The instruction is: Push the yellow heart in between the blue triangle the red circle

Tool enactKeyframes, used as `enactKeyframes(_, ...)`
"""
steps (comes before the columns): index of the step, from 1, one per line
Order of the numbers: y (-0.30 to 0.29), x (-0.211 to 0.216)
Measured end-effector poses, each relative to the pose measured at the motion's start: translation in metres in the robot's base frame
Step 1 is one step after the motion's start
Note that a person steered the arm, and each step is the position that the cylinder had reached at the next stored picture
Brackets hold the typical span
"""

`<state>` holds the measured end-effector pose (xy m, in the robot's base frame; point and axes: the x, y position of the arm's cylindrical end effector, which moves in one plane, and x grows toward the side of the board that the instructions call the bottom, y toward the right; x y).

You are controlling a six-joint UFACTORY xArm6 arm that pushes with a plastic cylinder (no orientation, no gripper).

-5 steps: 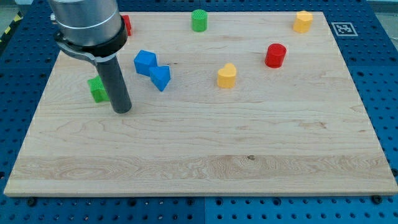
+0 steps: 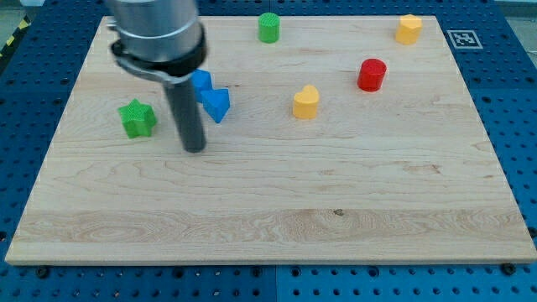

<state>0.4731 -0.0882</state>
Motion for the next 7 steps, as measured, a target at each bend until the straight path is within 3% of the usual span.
enactKeyframes(2, -0.025, -0.029)
enactKeyframes(6, 0.022, -0.102)
enactKeyframes(7, 0.027, -0.103)
